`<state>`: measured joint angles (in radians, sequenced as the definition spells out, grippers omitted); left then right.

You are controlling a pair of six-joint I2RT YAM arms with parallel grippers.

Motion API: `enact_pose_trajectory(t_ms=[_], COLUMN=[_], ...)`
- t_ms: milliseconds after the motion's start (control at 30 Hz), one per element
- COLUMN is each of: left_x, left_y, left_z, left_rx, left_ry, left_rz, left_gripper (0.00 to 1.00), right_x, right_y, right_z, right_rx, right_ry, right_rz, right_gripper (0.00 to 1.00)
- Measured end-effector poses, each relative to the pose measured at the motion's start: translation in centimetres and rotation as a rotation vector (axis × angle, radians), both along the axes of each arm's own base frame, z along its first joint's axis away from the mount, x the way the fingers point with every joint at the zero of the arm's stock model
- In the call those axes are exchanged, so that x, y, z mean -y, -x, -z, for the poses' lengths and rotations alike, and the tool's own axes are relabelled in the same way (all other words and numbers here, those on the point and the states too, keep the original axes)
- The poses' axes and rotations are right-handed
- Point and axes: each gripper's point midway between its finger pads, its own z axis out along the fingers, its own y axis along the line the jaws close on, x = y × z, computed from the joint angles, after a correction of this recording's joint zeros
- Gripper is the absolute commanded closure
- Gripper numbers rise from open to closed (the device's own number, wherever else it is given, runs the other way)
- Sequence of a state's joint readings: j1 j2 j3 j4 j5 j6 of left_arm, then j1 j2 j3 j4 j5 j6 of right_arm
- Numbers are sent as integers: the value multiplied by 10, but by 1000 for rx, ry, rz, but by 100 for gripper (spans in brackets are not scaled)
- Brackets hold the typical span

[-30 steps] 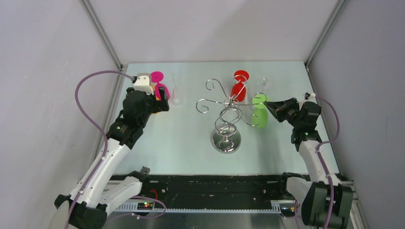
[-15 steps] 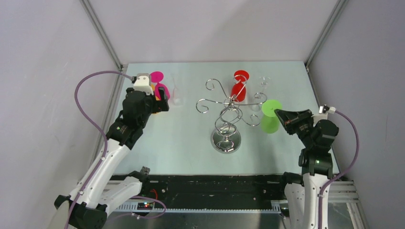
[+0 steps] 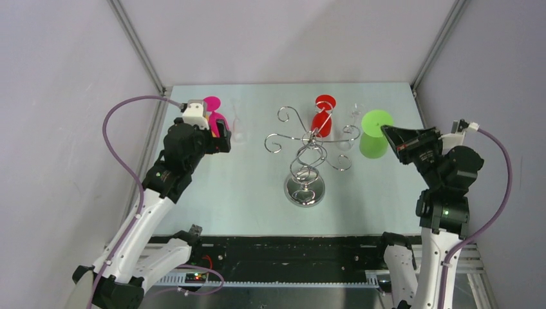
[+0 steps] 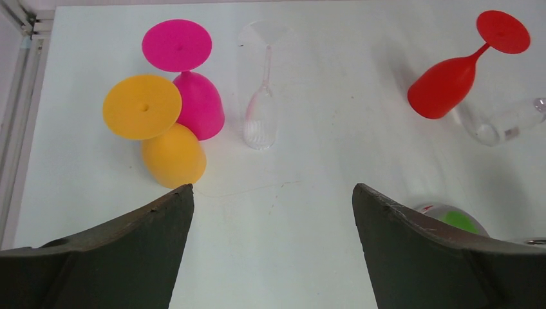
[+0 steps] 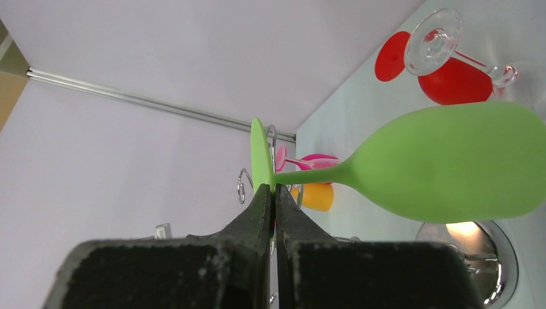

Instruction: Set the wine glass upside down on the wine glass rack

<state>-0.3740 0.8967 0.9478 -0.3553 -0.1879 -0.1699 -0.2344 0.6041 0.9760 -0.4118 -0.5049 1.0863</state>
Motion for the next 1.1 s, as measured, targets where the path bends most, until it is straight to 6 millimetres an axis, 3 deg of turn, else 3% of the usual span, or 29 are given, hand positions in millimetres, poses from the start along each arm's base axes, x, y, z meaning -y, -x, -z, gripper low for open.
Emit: enact_pose_trajectory(t_ms=[367,600,833,1100], left_x=[9,10,10,10], left_y=[5,5,6,6], left_z=[-4,-4,-3,-3], left_rx=[11,12,9,9], left_ry=[9,5,3,3], left_rz=[64,73,73,73], left_gripper=[2,2,2,2], right_x=[-6,-47,-82,-97], right_y=[-35,-55,-46,-37], right_z=[-19,-18,-20,-10], right_rx=[-8,-56,-52,-83], right_ry=[-40,-27,4,31], right_rz=[-84,-251,-363,-407], right_gripper=[100,100,100,100])
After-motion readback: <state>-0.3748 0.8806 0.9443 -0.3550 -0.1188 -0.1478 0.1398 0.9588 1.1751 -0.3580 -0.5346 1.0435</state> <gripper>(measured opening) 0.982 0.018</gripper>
